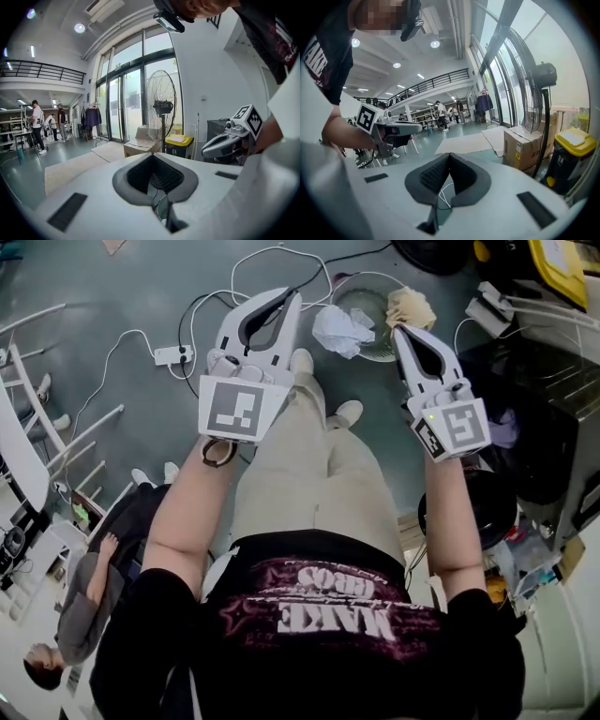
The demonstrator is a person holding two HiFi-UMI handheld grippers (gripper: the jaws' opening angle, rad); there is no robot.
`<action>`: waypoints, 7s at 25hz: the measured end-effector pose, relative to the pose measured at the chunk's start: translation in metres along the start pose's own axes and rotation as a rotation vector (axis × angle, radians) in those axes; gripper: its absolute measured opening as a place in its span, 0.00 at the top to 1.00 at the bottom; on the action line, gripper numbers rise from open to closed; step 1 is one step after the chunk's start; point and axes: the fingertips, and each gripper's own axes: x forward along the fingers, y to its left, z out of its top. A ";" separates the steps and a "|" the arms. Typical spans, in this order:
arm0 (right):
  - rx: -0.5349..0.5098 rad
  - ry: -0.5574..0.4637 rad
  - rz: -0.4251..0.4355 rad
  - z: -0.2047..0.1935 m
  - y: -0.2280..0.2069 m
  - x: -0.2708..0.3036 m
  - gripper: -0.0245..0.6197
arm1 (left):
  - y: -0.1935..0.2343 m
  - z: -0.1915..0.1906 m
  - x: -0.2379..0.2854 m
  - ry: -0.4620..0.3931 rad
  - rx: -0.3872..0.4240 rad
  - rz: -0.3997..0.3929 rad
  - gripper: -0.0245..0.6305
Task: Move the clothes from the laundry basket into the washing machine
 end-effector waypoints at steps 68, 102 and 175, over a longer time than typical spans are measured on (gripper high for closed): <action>0.180 0.978 0.047 -0.480 -0.048 0.160 0.72 | 0.033 -0.243 0.118 0.268 -0.042 -0.235 0.96; 0.539 0.191 -0.290 -0.072 -0.041 -0.129 0.72 | -0.142 -0.041 0.060 0.172 0.047 -0.482 0.96; 0.430 0.102 -0.920 0.031 -0.043 -0.454 0.70 | -0.509 0.167 0.012 0.011 0.070 -1.131 0.94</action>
